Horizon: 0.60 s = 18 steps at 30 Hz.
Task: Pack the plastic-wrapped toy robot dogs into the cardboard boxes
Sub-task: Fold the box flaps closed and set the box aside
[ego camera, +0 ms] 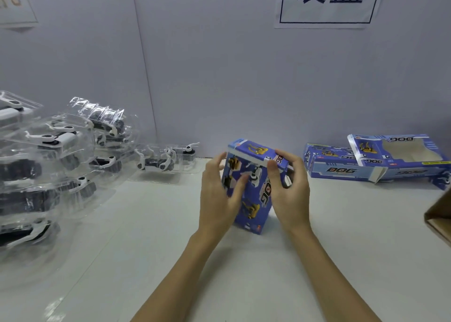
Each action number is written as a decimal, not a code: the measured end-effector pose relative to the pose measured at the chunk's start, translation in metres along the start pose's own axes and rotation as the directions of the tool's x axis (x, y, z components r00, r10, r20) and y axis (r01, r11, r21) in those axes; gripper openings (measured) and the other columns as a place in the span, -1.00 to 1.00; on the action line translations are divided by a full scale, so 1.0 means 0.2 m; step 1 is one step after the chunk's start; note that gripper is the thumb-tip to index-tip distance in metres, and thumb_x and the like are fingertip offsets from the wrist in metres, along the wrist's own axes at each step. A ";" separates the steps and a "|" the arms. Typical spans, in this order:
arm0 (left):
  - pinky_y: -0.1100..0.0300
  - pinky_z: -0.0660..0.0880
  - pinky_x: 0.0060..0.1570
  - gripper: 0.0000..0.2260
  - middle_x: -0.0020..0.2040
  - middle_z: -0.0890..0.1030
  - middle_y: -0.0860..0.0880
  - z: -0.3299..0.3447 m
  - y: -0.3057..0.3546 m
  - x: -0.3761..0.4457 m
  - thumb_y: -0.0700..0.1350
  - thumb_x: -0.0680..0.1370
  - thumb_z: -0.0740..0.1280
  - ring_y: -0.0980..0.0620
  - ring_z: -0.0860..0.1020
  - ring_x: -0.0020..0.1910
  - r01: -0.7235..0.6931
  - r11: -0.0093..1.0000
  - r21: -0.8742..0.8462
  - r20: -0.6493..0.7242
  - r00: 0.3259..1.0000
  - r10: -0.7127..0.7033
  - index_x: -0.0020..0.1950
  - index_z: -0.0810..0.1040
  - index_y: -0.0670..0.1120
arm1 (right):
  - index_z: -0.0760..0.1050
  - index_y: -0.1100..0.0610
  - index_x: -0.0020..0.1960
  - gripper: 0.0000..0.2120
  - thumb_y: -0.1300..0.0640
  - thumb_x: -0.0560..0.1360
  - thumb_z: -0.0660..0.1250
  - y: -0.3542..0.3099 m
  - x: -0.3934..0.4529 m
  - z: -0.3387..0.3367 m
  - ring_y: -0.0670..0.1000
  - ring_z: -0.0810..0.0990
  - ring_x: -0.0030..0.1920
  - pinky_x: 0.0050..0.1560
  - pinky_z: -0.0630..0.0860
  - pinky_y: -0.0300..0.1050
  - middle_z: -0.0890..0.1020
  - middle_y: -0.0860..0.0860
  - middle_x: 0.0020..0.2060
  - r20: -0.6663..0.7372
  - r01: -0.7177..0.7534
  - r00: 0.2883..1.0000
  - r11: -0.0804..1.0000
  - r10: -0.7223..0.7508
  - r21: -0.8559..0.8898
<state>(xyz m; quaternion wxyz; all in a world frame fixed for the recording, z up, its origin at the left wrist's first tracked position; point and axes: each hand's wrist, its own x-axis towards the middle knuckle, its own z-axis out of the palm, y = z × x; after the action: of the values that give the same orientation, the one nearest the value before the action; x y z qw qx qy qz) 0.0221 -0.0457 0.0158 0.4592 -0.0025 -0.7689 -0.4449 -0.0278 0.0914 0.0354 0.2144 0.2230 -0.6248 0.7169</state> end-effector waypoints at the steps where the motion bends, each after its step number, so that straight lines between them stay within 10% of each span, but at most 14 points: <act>1: 0.05 0.45 0.34 -0.30 0.41 0.47 0.10 0.00 0.00 -0.01 0.16 0.56 0.48 0.01 0.45 0.40 -0.065 0.990 0.121 0.021 0.998 0.063 0.60 0.27 0.00 | 0.49 0.01 0.28 -0.62 -0.15 0.55 0.38 0.00 -0.01 0.02 -0.01 0.67 0.16 -0.04 0.67 -0.09 0.62 0.01 0.20 -0.026 -0.043 0.999 0.997 0.044 0.060; 5: -0.21 0.16 0.57 0.17 0.60 0.22 -0.02 -0.02 0.02 -0.02 0.49 0.34 0.42 0.00 0.20 0.58 -0.144 0.955 0.261 0.106 0.987 0.120 0.70 -0.03 -0.09 | 0.41 -0.04 0.22 -0.62 -0.20 0.53 0.42 -0.01 -0.04 0.05 0.05 0.67 0.24 -0.08 0.71 -0.03 0.64 -0.04 0.18 0.076 -0.213 0.977 0.951 0.201 0.226; 18: -0.29 0.04 0.60 0.14 0.55 0.31 -0.06 -0.19 -0.08 0.08 0.15 0.24 0.72 -0.02 0.23 0.57 -0.415 0.853 0.317 0.353 0.886 0.300 0.63 0.18 -0.15 | 0.25 -0.36 0.56 -0.53 -0.18 0.65 0.08 -0.07 0.03 -0.02 -0.14 0.58 0.34 -0.01 0.68 -0.14 0.56 -0.25 0.34 0.543 -0.253 0.818 0.966 0.191 0.042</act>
<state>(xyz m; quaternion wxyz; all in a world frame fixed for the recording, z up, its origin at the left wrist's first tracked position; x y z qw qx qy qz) 0.0342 -0.0879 0.0228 0.4078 -0.1225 -0.8855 -0.1859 -0.0245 0.0979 0.0485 -0.0660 0.3508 -0.6401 0.6804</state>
